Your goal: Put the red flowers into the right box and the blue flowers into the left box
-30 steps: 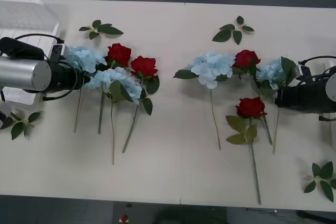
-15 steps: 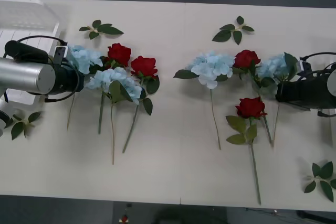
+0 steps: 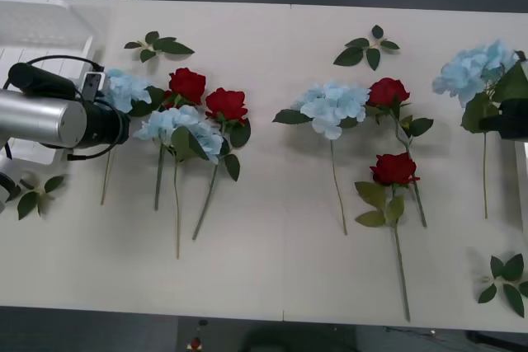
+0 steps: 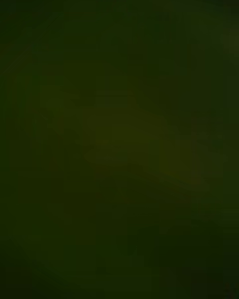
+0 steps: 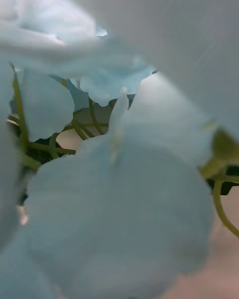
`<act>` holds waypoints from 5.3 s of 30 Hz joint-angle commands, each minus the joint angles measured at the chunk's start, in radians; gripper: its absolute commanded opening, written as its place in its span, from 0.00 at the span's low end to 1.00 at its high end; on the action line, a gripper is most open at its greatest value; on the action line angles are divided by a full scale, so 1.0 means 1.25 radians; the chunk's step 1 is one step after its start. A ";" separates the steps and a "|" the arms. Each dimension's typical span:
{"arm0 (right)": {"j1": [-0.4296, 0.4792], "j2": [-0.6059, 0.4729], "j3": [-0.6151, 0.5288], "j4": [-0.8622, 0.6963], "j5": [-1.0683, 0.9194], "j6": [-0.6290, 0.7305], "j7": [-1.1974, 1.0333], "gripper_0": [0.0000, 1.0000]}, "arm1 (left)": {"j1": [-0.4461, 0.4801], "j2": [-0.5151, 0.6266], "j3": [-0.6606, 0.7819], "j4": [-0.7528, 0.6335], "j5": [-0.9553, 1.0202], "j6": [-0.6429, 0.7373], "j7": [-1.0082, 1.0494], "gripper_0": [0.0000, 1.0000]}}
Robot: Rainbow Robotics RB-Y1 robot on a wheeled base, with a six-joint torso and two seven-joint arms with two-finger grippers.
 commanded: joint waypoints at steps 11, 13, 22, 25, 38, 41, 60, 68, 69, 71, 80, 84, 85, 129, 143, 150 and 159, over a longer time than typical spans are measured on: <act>-0.017 -0.033 -0.152 -0.050 -0.188 0.174 0.394 0.00 | -0.130 0.114 0.005 -0.226 0.027 0.348 -0.041 0.00; -0.017 -0.033 -0.147 -0.061 -0.216 0.189 0.437 0.00 | -0.137 0.131 0.005 -0.266 0.029 0.399 -0.043 0.00; -0.015 -0.032 -0.026 -0.166 -0.447 0.239 0.527 0.00 | -0.143 0.270 0.005 -0.396 0.006 0.524 -0.075 0.00; -0.014 -0.032 0.021 -0.203 -0.503 0.242 0.538 0.00 | -0.142 0.325 0.005 -0.394 0.004 0.525 -0.087 0.00; -0.013 0.133 0.050 -0.255 -0.578 0.239 0.557 0.00 | -0.143 0.412 0.005 -0.146 -0.038 0.386 -0.225 0.00; -0.013 0.180 0.050 -0.255 -0.574 0.239 0.557 0.00 | -0.143 0.411 0.005 -0.081 -0.034 0.335 -0.233 0.00; -0.080 0.255 0.271 -0.261 -0.562 0.135 0.557 0.00 | -0.131 0.365 -0.069 0.121 -0.001 0.179 -0.260 0.56; -0.087 0.223 0.377 -0.274 -0.604 0.027 0.557 0.00 | -0.131 0.365 -0.071 0.131 0.031 0.154 -0.265 0.72; -0.087 0.219 0.388 -0.277 -0.610 0.014 0.557 0.00 | -0.131 0.367 -0.071 0.133 0.041 0.153 -0.266 0.73; -0.087 0.216 0.406 -0.283 -0.617 -0.010 0.557 0.00 | -0.131 0.373 -0.067 0.131 0.075 0.153 -0.272 0.76; -0.086 0.217 0.421 -0.285 -0.620 -0.034 0.557 0.00 | -0.130 0.432 0.043 0.110 0.345 0.200 -0.441 0.81; -0.086 0.217 0.421 -0.285 -0.620 -0.034 0.557 0.00 | -0.131 0.456 0.106 0.108 0.415 0.239 -0.540 0.81; -0.086 0.218 0.421 -0.285 -0.620 -0.035 0.557 0.00 | -0.131 0.460 0.133 0.103 0.436 0.259 -0.572 0.81; -0.086 0.192 0.571 -0.344 -0.685 -0.278 0.557 0.00 | 0.314 -0.156 0.244 -0.511 0.783 0.202 -0.885 0.81; -0.086 0.192 0.571 -0.344 -0.690 -0.278 0.557 0.00 | 0.310 -0.153 0.112 -0.509 0.797 0.159 -0.876 0.81; -0.086 0.191 0.571 -0.344 -0.692 -0.278 0.557 0.00 | 0.312 -0.153 0.070 -0.511 0.807 0.158 -0.869 0.81; -0.086 0.189 0.571 -0.344 -0.700 -0.278 0.557 0.00 | 0.312 -0.153 0.048 -0.511 0.821 0.140 -0.868 0.00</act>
